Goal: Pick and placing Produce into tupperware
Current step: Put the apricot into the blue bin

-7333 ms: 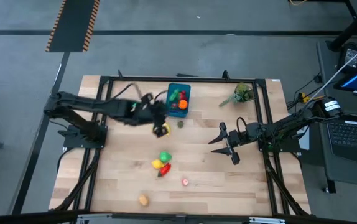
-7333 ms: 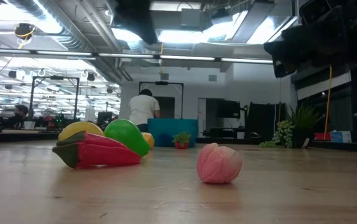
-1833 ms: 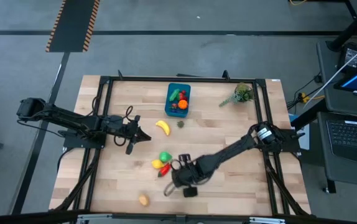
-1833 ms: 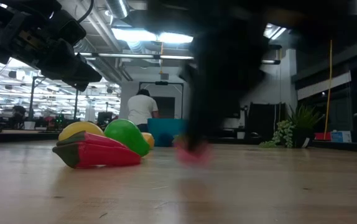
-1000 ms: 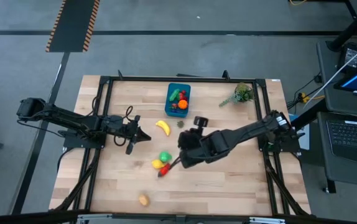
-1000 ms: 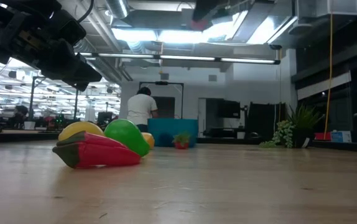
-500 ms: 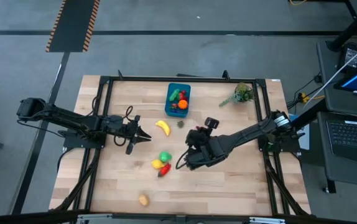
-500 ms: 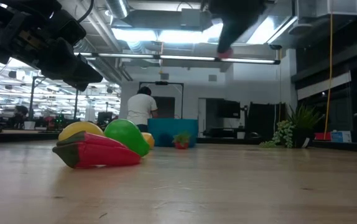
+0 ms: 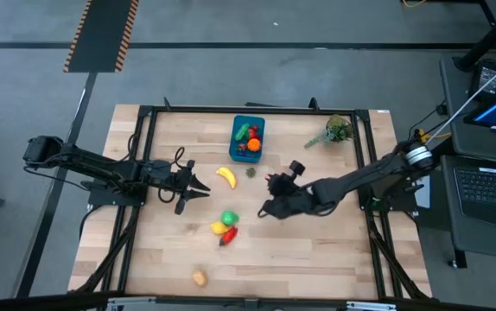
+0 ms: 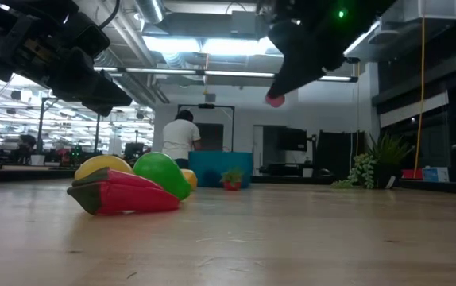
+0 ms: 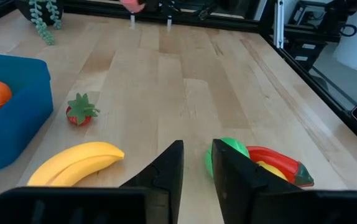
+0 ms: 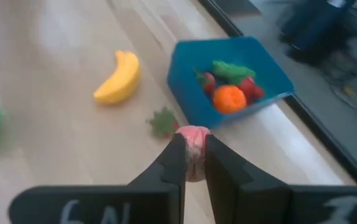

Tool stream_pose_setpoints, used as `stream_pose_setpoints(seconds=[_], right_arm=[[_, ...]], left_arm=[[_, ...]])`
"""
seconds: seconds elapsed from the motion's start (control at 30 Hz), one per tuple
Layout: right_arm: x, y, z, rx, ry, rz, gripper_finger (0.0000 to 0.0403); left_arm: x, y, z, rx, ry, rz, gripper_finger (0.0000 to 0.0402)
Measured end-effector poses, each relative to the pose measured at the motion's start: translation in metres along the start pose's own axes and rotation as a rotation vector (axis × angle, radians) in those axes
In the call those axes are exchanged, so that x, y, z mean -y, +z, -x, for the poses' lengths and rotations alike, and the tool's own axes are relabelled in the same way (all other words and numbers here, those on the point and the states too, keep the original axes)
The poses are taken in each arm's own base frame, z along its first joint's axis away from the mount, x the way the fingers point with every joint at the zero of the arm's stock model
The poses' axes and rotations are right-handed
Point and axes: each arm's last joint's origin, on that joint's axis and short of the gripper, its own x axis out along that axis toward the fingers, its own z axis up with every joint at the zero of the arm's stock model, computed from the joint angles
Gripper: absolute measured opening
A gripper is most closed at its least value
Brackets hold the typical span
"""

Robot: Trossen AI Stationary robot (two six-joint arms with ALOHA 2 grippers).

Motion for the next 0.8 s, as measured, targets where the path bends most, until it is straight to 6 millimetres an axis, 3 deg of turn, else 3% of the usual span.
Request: stream_pose_setpoints(seconds=[0.4,0.8], right_arm=[[0.064,-0.017,-0.043,0.339,0.320,-0.111,0.0044],[0.114,-0.035,-0.074,0.485,0.554,-0.072,0.0044]], left_arm=[[0.000,0.000,0.000,0.005,0.000,0.001,0.0087],[0.000,0.002,0.000,0.019,-0.002,0.001,0.0063]])
